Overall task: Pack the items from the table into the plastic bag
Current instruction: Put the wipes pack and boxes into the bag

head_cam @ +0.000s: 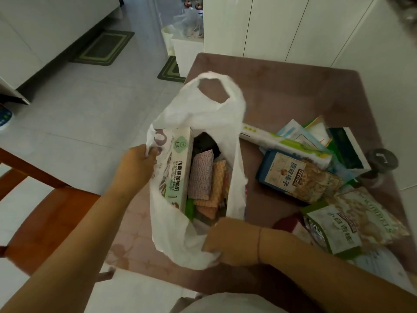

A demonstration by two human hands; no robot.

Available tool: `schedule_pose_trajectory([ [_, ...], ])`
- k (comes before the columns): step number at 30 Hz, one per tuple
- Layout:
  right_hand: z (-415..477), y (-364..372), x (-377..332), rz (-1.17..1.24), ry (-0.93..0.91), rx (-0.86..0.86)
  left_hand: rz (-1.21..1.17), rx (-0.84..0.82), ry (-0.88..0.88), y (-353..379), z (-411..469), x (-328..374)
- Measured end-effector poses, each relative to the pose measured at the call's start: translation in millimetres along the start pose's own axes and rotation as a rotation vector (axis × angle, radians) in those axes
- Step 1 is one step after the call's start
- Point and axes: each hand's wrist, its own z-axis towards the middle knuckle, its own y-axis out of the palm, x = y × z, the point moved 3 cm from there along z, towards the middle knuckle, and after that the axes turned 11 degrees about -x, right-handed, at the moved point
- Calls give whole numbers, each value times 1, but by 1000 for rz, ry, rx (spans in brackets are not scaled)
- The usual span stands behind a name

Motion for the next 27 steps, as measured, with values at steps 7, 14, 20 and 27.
schedule_pose_trajectory([
  [7,-74,-31,27,894,-29,386,-114,-36,9,18,-3,18],
  [14,-96,12,203,575,960,769,-166,-35,2,22,-10,17],
  [20,-80,24,229,354,1073,562,-200,-52,-6,23,-11,17],
  [27,-77,16,230,281,1079,400,-197,-30,9,28,-11,22],
])
